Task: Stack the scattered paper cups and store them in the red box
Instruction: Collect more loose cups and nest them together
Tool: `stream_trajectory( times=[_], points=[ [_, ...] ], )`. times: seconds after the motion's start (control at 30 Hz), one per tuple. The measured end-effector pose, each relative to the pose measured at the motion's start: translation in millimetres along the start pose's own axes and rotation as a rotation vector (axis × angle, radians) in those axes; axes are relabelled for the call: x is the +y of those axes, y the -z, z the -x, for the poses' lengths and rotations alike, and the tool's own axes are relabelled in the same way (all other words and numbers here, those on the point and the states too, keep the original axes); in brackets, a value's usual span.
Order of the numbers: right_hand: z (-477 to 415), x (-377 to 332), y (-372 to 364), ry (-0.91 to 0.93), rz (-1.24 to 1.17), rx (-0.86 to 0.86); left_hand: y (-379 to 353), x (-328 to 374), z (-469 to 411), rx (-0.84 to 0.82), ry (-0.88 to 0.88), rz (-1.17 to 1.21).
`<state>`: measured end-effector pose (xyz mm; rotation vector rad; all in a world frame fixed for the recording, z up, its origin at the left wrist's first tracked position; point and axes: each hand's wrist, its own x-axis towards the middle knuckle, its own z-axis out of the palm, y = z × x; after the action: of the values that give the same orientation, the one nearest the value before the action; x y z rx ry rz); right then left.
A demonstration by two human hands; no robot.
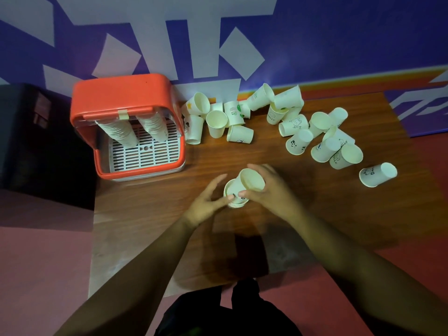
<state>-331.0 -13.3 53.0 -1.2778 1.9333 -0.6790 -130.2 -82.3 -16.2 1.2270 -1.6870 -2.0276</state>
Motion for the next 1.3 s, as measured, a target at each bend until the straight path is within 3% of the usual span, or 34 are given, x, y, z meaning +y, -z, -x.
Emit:
stream_trajectory(
  times=[0.2,0.4,0.6,0.87,1.13,1.3],
  points=[
    [2,9,-35,0.028,0.105,-0.115,3,0,8,0.053,0.051,0.127],
    [4,17,-55,-0.005,0.087,-0.148,-9,-6,2,0.085,-0.055,-0.088],
    [2,24,-43,-0.021,0.055,-0.183,-5,-4,-4,0.121,-0.021,-0.096],
    [-58,45,19,-0.267,-0.051,0.056,14,53,-62,0.275,0.064,-0.196],
    [-150,51,22,-0.387,-0.136,0.11,8,86,-157,0.207,0.177,-0.238],
    [-180,55,10,-0.468,-0.389,0.054,3,82,-187,0.188,0.193,-0.2]
  ],
)
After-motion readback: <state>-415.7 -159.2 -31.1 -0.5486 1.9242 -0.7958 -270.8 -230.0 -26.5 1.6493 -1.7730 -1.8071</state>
